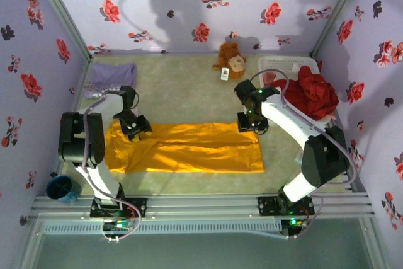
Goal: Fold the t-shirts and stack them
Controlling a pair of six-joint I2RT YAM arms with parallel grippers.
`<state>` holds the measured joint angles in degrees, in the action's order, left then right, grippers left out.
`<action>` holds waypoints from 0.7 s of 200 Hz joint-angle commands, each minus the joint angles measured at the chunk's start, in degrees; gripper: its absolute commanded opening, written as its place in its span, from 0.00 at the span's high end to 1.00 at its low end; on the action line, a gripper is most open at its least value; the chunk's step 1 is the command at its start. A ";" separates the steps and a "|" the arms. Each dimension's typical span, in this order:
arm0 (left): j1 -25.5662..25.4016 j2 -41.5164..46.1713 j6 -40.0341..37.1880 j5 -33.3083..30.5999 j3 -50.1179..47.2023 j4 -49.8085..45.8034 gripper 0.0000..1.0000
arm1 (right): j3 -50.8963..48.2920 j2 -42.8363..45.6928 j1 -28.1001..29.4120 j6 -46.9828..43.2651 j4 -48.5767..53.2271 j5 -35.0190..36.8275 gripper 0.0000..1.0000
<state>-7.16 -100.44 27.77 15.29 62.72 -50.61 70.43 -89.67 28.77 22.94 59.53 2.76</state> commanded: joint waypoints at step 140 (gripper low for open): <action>-17.33 14.52 16.25 18.10 -17.72 9.69 0.52 | -4.48 6.43 0.14 0.42 0.59 0.71 0.54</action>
<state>-22.92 -88.60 41.21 29.54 43.35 -42.44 66.67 -84.23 28.77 22.98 59.68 2.79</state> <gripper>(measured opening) 0.483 0.461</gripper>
